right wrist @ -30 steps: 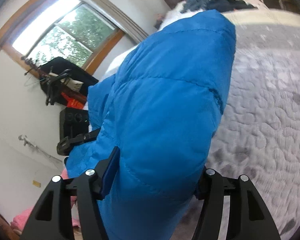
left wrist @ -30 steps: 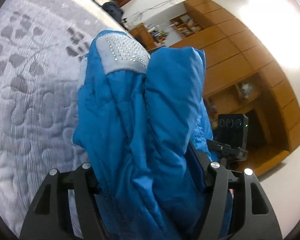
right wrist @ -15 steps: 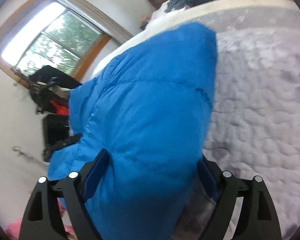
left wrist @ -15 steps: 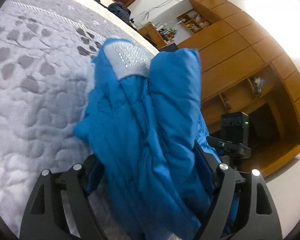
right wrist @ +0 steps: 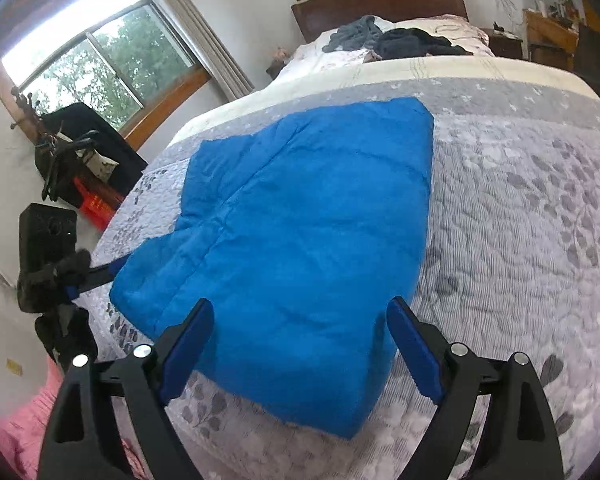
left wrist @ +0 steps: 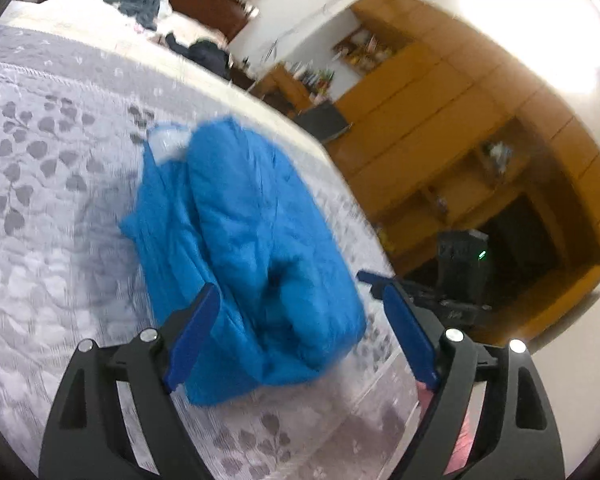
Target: Fold large clothes
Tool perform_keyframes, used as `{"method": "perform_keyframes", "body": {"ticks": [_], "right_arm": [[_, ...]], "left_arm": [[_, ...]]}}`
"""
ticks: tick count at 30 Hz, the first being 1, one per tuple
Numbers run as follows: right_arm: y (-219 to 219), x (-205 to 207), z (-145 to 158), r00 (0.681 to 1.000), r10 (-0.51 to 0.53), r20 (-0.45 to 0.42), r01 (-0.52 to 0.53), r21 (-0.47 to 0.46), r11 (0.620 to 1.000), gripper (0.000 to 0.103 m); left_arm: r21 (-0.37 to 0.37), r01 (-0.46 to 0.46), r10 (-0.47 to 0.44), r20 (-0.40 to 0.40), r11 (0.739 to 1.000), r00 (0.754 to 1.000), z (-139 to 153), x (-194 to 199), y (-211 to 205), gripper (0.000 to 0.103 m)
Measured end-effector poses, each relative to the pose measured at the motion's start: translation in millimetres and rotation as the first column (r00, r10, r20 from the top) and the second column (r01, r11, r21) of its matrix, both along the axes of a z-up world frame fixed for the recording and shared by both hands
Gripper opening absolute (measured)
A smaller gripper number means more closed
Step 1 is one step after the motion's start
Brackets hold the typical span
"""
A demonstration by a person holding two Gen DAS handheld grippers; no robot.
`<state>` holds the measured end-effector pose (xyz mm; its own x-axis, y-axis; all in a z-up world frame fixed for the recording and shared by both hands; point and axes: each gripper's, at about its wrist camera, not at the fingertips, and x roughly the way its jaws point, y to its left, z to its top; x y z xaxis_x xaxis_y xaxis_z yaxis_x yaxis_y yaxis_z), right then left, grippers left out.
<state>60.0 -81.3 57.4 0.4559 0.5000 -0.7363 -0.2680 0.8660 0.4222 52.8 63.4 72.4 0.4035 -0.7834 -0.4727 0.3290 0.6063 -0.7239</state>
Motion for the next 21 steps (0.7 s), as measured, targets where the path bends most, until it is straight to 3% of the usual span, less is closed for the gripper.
{"method": "perform_keyframes", "body": {"ticks": [1,3,5,9,10,15,21], "right_arm": [[-1,0,0,1.000,-0.003,-0.001,0.003,0.004,1.000,0.089],[-2,-5,-1,1.000,-0.005,0.002,0.005,0.003,1.000,0.089],[-1,-8,1,1.000,-0.003,0.003,0.003,0.003,1.000,0.089],[4,-10,2,1.000,0.006,0.006,-0.006,-0.004,1.000,0.089],[5,-12,3,1.000,0.007,0.006,-0.007,-0.005,1.000,0.089],[12,-10,-7,1.000,0.018,-0.014,-0.018,-0.008,1.000,0.089],[15,-10,-19,0.999,0.008,-0.032,-0.009,-0.028,1.000,0.090]], "left_arm": [[0.005,0.010,-0.010,-0.019,1.000,1.000,-3,1,-6,0.083],[0.030,0.012,-0.011,-0.035,0.999,0.999,-8,1,-10,0.071],[0.069,0.011,-0.009,-0.032,0.998,0.999,-14,3,-14,0.046],[0.059,0.012,-0.009,-0.050,0.998,0.999,-20,4,-8,0.024],[0.052,0.023,-0.021,-0.051,0.998,0.998,-22,2,-5,0.011],[0.126,0.038,-0.026,-0.095,0.991,0.995,-47,-2,1,0.011],[0.127,0.051,-0.037,-0.114,0.991,0.993,-64,1,0,0.015]]}}
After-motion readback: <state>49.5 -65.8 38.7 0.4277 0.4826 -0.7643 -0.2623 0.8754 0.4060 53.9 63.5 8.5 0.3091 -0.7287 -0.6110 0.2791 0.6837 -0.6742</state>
